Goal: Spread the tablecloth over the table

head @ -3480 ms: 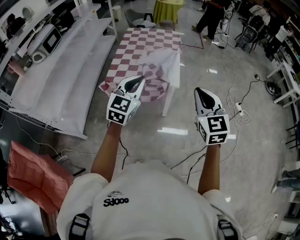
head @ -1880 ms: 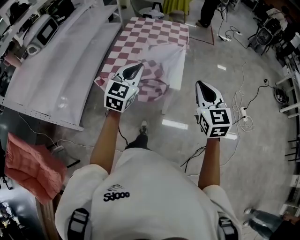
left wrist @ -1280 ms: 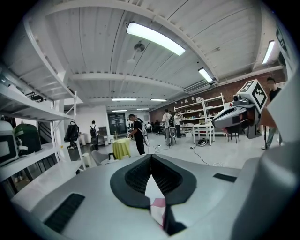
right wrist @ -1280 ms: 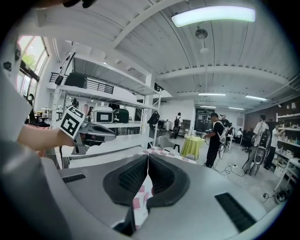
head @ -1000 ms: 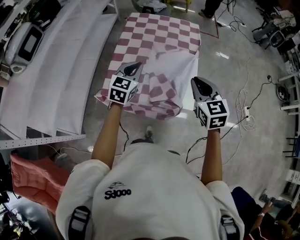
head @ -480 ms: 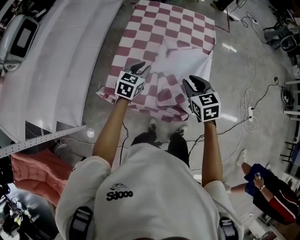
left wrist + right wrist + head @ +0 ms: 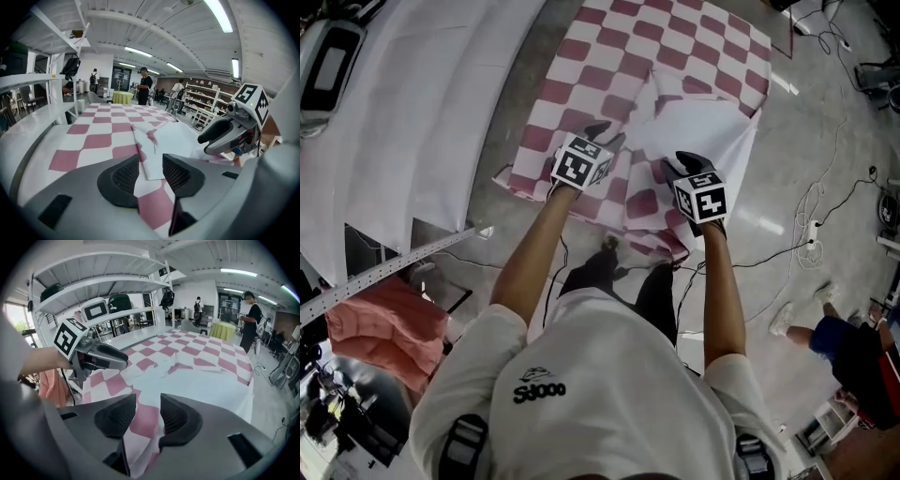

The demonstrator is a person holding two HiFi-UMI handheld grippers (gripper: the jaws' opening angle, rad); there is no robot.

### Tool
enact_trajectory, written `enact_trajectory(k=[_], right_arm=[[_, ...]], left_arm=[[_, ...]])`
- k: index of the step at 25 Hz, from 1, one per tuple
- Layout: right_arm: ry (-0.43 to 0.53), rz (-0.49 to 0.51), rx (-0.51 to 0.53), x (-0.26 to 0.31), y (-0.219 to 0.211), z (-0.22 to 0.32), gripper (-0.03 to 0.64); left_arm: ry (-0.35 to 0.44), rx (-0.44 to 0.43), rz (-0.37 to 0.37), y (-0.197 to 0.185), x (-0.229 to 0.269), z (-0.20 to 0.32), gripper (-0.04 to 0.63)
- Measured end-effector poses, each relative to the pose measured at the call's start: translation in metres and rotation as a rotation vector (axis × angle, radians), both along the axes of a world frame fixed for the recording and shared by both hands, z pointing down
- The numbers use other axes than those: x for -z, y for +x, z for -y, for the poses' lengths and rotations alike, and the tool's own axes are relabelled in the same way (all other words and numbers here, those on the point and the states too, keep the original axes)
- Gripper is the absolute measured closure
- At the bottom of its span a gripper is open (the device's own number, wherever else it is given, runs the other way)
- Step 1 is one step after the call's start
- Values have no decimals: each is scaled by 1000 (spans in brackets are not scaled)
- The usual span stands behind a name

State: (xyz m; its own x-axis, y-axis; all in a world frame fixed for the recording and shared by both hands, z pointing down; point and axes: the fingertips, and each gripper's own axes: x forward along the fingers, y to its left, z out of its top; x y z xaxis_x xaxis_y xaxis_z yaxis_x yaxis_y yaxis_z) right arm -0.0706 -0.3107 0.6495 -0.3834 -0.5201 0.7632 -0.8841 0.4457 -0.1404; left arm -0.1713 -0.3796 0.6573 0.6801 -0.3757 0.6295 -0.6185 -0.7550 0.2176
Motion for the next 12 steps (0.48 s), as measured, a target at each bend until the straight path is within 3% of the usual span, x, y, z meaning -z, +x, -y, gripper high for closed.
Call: enact_trajectory(k=[5, 9, 12], right_arm=[[-113, 48, -15, -38, 4, 3, 426], [-174, 26, 13, -60, 5, -2, 426], [-193, 15, 26, -70, 6, -4, 426]], left_arm=[[-46, 22, 34, 11, -29, 13, 397], [-60, 2, 93, 19, -49, 14, 371], [-84, -10, 119, 22, -55, 14, 387]])
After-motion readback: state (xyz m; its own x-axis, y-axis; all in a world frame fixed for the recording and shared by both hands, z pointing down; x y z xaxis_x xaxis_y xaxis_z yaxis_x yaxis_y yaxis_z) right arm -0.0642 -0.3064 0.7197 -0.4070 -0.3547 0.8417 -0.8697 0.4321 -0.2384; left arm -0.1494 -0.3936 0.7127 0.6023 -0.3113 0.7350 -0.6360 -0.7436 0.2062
